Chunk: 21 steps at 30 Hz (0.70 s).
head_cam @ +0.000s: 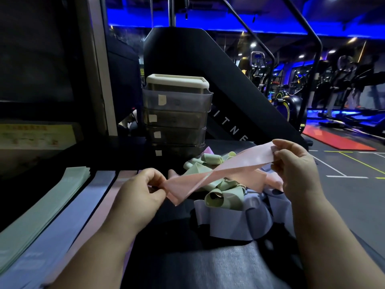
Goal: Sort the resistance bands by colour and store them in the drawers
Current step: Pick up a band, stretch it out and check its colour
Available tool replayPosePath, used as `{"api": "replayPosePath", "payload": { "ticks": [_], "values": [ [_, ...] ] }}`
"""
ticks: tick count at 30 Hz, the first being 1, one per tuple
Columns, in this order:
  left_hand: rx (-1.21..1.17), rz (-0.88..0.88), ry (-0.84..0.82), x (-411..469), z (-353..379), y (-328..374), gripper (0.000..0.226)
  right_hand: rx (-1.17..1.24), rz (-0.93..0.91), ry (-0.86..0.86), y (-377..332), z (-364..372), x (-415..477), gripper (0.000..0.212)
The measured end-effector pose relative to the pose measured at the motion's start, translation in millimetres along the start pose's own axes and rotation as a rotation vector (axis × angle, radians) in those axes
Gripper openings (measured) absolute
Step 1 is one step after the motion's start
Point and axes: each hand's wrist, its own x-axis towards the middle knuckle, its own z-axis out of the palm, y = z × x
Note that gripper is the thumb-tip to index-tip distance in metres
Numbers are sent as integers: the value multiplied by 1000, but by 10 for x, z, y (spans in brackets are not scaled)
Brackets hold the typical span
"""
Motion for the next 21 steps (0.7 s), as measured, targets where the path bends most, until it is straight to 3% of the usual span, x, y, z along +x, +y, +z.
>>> {"api": "replayPosePath", "payload": {
  "ticks": [4,13,21],
  "values": [
    [20,35,74,-12,-28,14,19,-24,-8,-20,-10,21,-30,34],
    [-11,25,56,-21,-21,38,12,-51,-34,-30,0,32,-39,35],
    [-87,5,40,-31,-22,34,21,-53,-47,-4,6,27,-45,33]
  ]
}}
